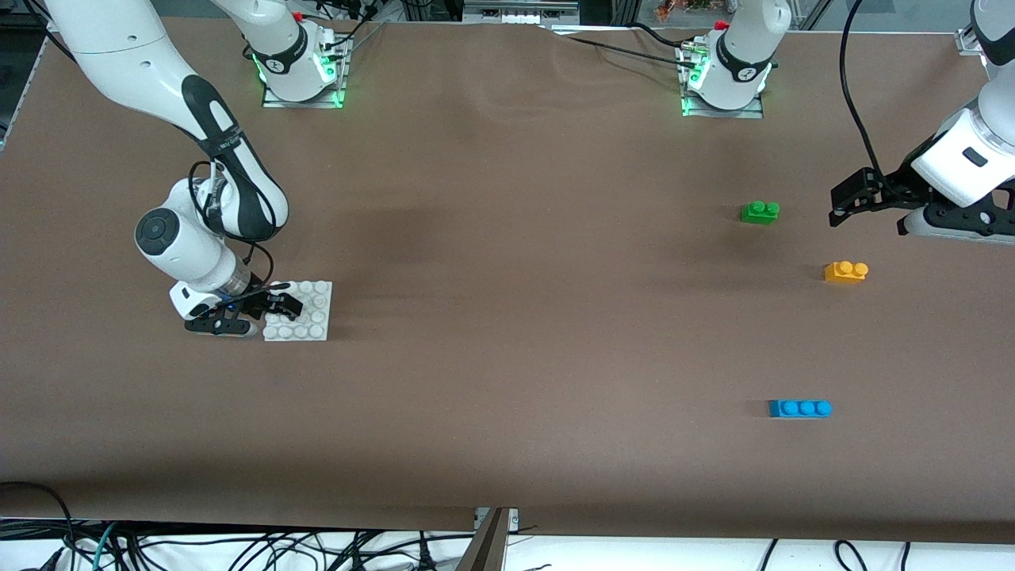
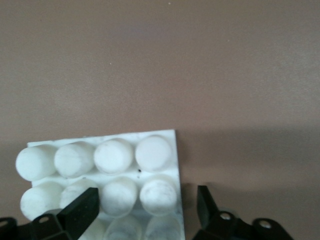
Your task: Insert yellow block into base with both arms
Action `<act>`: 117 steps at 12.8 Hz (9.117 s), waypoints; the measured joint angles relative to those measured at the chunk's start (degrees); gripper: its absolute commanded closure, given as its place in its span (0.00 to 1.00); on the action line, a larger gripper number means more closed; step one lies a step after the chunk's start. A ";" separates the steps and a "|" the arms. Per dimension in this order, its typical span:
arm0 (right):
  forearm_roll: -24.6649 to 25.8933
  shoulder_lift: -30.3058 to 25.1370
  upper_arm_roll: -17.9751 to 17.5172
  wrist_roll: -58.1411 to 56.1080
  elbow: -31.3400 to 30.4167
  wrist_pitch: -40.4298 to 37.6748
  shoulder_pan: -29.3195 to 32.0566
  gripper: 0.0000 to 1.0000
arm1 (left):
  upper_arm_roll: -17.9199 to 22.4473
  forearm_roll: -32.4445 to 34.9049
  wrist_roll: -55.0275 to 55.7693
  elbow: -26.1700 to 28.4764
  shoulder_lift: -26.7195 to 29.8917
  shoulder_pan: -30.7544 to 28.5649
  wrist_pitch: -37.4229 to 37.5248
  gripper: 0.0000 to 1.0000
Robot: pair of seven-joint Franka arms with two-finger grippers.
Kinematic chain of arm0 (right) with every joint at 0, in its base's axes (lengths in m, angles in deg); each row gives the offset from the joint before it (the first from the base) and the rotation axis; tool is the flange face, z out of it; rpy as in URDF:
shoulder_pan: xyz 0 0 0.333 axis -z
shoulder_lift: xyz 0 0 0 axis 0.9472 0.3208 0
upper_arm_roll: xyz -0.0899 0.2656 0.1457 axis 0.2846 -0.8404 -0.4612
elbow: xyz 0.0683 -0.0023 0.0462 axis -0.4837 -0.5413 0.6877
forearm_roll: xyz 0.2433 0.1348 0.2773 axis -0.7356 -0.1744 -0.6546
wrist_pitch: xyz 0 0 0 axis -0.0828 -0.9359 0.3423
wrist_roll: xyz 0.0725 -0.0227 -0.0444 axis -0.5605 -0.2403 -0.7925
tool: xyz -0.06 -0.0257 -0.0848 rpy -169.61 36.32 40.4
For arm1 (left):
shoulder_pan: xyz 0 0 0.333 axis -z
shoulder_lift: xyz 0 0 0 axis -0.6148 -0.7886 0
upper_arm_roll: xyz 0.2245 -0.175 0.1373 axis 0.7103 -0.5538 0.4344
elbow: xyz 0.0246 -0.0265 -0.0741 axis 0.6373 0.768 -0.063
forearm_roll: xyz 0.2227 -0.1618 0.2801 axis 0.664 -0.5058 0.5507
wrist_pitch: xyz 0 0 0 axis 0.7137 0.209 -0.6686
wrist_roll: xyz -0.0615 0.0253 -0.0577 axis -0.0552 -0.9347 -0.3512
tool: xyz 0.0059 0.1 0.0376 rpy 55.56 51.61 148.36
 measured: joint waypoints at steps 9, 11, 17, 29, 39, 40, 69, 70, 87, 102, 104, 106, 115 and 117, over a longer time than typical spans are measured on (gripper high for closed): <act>-2.49 0.07 -1.01 -0.05 0.16 0.02 0.00 0.33 | 0.00 0.00 0.00 0.00 -0.01 0.01 0.00 0.00; -2.58 0.05 -1.02 -0.05 0.16 0.01 0.02 0.33 | 0.00 0.00 0.00 -0.02 -0.03 0.01 0.00 0.00; -3.03 0.05 -2.32 -0.03 0.23 0.03 -0.10 0.34 | 0.00 0.00 0.00 -0.06 -0.07 0.01 0.00 0.00; -3.56 4.20 -3.77 17.35 7.05 0.23 -12.89 0.34 | 0.00 0.00 0.00 -0.17 -0.20 0.01 0.00 0.00; -3.58 10.38 0.01 34.08 17.01 0.33 -28.86 0.34 | 0.00 0.00 0.00 -0.93 -0.90 0.02 0.01 0.00; -3.58 11.11 0.96 35.86 18.20 0.33 -30.93 0.34 | 0.00 0.00 0.00 -1.00 -0.97 0.02 0.02 0.00; -5.97 6.53 4.96 39.85 37.40 -31.01 -28.25 0.00 | -0.02 0.00 0.00 -1.42 -1.11 0.03 0.11 0.00; -5.96 3.81 5.00 36.00 36.67 -34.95 -25.42 0.00 | -0.02 0.00 0.00 -1.43 -1.12 0.03 0.12 0.00; 7.47 -28.00 -2.71 8.03 27.89 -70.33 -1.09 0.00 | -0.03 0.00 0.00 -1.51 -1.19 0.03 0.52 0.00; 7.48 -26.98 -1.24 5.23 30.90 -70.47 -1.06 0.00 | -0.02 0.00 0.00 -1.52 -1.19 -0.02 1.57 0.00; 7.48 -26.91 -1.38 5.23 30.91 -70.53 -1.18 0.00 | 0.00 0.00 0.00 -1.52 -1.19 -0.03 1.63 0.00; 7.48 -26.91 -1.38 5.22 30.91 -70.54 -1.18 0.00 | 0.03 0.00 0.00 -1.52 -1.19 -0.04 1.66 0.00; 7.48 -26.97 -1.41 5.22 30.18 -70.98 -1.22 0.00 | 0.57 1.50 -4.15 -1.24 -4.91 -3.39 1.81 0.00; 7.48 -27.26 -1.52 5.22 29.67 -70.98 -1.23 0.00 | 0.64 2.04 -6.16 -0.74 -7.78 -5.34 -0.58 0.00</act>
